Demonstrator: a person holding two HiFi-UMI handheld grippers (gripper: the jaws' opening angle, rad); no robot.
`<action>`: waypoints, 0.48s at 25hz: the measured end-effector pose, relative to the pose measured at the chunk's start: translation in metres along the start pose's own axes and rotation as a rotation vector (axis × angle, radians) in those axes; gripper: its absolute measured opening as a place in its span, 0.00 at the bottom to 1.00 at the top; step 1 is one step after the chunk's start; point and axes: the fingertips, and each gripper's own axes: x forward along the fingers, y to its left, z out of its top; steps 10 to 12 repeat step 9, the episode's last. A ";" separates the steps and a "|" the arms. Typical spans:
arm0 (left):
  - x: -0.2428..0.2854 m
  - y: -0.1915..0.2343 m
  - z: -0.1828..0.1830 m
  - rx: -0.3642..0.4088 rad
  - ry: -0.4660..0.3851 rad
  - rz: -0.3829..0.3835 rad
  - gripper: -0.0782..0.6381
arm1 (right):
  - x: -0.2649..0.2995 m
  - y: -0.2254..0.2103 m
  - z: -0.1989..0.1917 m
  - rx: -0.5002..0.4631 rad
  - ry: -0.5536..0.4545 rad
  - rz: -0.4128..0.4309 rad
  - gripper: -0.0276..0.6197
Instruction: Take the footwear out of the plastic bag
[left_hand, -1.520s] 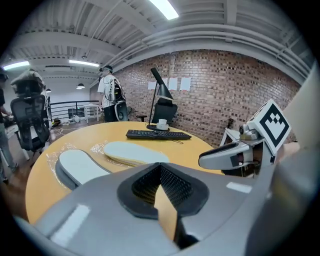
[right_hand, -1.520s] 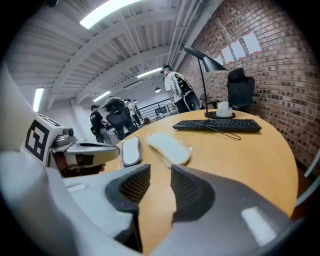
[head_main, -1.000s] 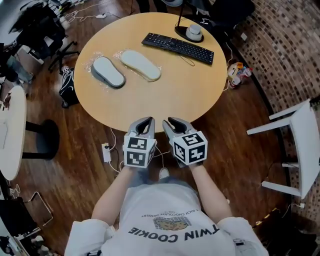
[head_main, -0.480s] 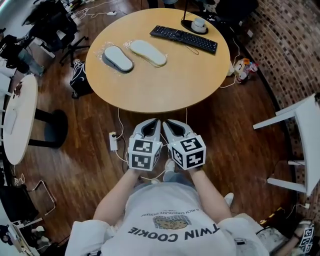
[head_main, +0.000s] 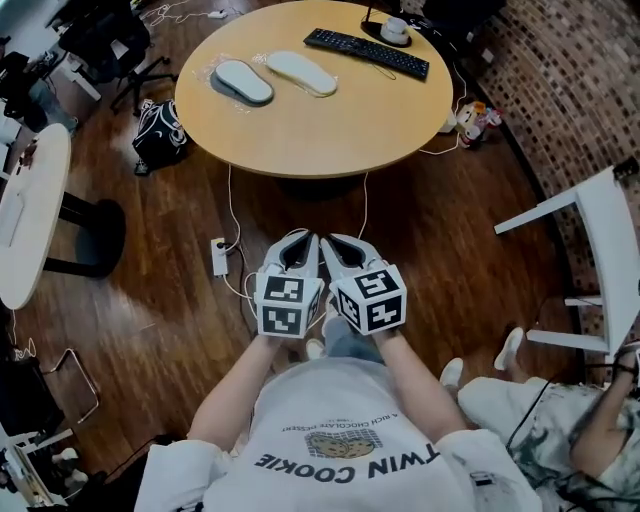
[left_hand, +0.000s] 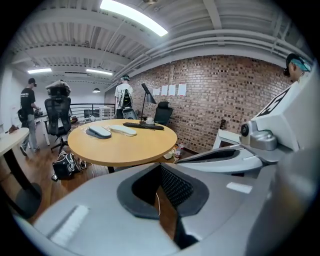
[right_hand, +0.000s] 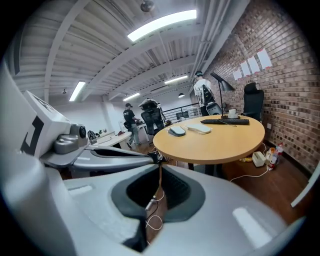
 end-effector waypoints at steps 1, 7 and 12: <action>-0.008 -0.002 -0.005 0.000 -0.001 -0.002 0.11 | -0.004 0.006 -0.004 0.002 0.001 -0.004 0.06; -0.047 -0.013 -0.028 -0.020 -0.008 -0.011 0.11 | -0.029 0.042 -0.025 -0.011 -0.003 -0.018 0.06; -0.060 -0.016 -0.038 -0.034 -0.008 -0.015 0.11 | -0.037 0.054 -0.033 -0.018 -0.006 -0.022 0.06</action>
